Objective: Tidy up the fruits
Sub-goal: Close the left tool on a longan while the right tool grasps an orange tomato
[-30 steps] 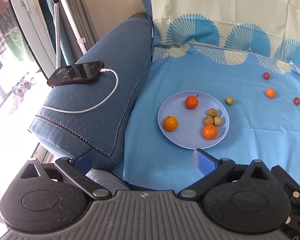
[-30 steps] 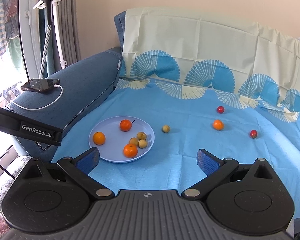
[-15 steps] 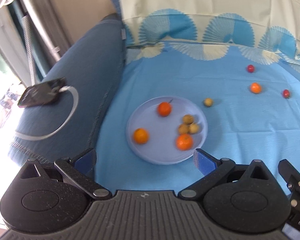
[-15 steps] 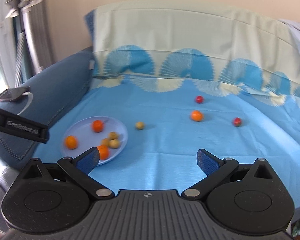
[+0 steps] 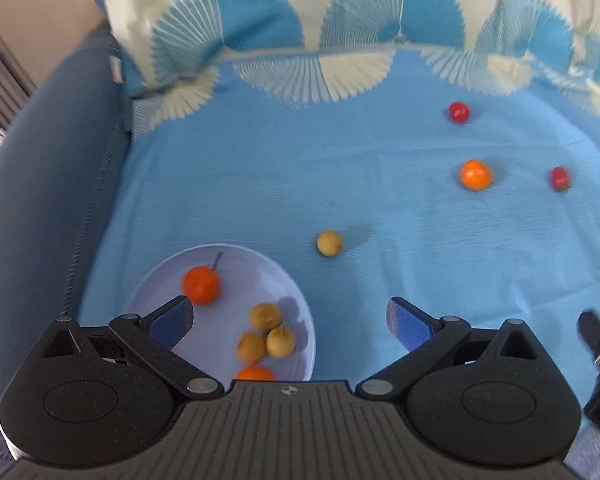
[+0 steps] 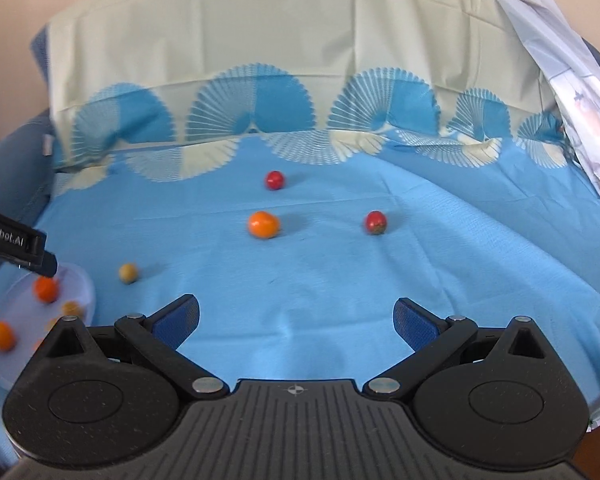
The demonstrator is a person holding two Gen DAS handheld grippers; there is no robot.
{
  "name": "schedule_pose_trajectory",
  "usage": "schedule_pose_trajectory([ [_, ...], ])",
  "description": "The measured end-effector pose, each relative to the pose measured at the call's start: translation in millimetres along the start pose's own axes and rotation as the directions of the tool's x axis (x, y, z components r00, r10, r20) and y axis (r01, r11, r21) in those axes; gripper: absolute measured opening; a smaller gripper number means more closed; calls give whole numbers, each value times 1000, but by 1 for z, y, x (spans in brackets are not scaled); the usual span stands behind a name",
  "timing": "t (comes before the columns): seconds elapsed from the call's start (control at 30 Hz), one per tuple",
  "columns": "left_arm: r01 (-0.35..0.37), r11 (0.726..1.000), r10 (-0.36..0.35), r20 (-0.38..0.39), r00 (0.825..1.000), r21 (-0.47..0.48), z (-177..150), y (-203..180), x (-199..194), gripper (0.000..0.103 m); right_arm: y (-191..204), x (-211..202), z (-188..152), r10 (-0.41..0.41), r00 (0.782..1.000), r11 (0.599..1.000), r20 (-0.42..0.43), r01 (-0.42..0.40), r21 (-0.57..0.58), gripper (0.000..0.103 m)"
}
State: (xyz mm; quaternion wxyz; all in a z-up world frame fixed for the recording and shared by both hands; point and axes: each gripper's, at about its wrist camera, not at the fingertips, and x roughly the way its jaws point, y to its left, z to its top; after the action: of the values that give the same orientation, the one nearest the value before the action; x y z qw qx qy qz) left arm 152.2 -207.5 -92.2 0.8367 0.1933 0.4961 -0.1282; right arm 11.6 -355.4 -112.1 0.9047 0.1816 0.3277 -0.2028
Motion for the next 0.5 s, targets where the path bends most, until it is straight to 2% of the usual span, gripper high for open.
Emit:
schedule_pose_trajectory([
  [0.13, 41, 998, -39, -55, 998, 44, 21, -8, 47, 103, -4, 55, 15, 16, 1000, 1000, -7, -16, -9, 102],
  [0.23, 70, 995, -66, -69, 995, 70, 33, -11, 75, 103, -1, 99, 23, 28, 999, 999, -18, -28, -45, 102],
  [0.37, 66, 990, -54, -93, 994, 123, 43, -18, 110, 103, 8, 150, 34, 54, 998, 995, -34, -57, -77, 102],
  [0.5, 84, 990, -70, -124, 990, 116, 47, -17, 135, 103, 20, 195, 42, 81, 995, 989, -53, -87, -122, 102],
])
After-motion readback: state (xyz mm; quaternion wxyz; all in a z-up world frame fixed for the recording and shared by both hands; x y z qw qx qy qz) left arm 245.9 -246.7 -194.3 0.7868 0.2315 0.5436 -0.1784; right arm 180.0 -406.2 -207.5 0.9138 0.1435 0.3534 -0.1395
